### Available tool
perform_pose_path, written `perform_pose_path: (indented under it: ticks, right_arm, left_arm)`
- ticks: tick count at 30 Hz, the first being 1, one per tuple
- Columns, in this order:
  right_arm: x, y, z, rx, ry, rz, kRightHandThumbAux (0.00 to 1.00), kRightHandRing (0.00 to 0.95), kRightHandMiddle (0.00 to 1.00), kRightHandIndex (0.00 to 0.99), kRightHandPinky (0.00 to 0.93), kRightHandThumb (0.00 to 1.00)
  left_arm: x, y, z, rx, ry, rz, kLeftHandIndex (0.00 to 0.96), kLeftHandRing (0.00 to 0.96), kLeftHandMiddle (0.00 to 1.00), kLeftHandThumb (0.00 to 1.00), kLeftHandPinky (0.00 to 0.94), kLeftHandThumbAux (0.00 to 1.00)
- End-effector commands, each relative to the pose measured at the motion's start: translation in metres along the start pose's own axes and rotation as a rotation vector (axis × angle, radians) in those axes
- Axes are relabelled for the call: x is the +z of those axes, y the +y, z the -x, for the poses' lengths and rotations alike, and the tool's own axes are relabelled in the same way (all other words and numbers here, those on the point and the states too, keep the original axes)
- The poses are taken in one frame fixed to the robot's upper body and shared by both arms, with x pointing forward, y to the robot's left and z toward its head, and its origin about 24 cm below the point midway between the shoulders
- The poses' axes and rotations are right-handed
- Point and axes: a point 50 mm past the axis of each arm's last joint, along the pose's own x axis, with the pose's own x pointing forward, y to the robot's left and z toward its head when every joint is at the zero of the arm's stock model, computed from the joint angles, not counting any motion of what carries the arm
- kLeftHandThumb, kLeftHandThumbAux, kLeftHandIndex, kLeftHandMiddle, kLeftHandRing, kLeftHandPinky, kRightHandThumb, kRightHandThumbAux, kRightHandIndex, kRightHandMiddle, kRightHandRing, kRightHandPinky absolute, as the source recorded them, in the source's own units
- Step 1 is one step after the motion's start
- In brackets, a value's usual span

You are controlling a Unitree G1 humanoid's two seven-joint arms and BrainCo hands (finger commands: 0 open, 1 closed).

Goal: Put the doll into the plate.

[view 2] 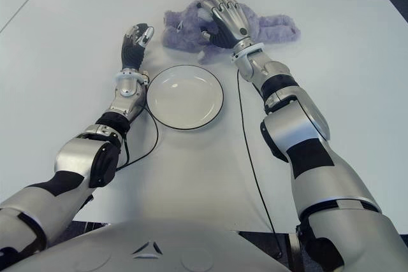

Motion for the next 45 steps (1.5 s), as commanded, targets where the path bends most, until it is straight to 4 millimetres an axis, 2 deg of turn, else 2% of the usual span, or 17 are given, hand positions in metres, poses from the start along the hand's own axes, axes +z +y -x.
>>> perform_pose_path:
  ticks: [1,4,10,20,30,45]
  right_arm:
    - [0.003,-0.004,-0.012,0.023,0.031,-0.017,0.708,0.644,0.612,0.413,0.705,0.690]
    - [0.002,-0.006,-0.014,0.051,0.051,-0.039,0.708,0.769,0.756,0.432,0.790,0.707]
    - [-0.002,-0.007,-0.016,0.121,0.077,-0.055,0.710,0.837,0.842,0.439,0.828,0.713]
    - [-0.008,-0.012,-0.016,0.110,0.093,-0.001,0.712,0.858,0.871,0.440,0.836,0.712]
    - [-0.014,-0.026,-0.016,0.016,0.103,-0.079,0.713,0.866,0.873,0.440,0.871,0.715]
    - [-0.011,-0.029,-0.017,-0.005,0.067,-0.120,0.714,0.866,0.875,0.440,0.872,0.716]
  left_arm:
    - [-0.114,-0.004,0.099,-0.022,0.505,-0.071,0.248,0.134,0.228,0.000,0.000,0.421]
    - [-0.114,-0.004,0.099,-0.024,0.507,-0.076,0.244,0.139,0.232,0.000,0.000,0.421]
    - [-0.114,-0.004,0.100,-0.022,0.507,-0.078,0.247,0.141,0.235,0.000,0.000,0.426]
    - [-0.115,-0.003,0.100,-0.022,0.507,-0.068,0.260,0.140,0.231,0.000,0.000,0.430]
    - [-0.114,-0.005,0.100,-0.019,0.508,-0.069,0.257,0.139,0.232,0.000,0.000,0.432]
    - [-0.114,-0.004,0.099,-0.018,0.520,-0.044,0.227,0.141,0.225,0.000,0.000,0.421]
